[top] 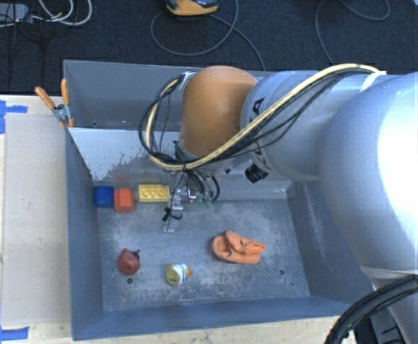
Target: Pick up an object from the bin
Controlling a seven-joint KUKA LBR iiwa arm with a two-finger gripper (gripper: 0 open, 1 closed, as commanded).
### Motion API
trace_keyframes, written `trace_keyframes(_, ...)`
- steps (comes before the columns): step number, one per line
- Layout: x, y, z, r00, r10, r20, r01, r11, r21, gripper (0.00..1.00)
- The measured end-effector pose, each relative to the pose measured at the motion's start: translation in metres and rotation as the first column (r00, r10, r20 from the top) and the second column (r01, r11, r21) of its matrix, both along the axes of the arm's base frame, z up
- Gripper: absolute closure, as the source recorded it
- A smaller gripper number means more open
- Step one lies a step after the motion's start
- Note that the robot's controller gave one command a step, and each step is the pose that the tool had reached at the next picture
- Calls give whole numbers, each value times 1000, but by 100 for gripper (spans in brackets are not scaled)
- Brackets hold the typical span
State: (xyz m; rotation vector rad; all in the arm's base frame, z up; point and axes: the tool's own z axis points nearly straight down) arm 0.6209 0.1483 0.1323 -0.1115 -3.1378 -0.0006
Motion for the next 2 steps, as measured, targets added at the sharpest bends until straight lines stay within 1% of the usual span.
trace_keyframes(1,-2,1,-64,999,52,3,-52,999,0,0)
trace_keyframes(2,4,-3,-57,999,-37,16,37,999,4,100)
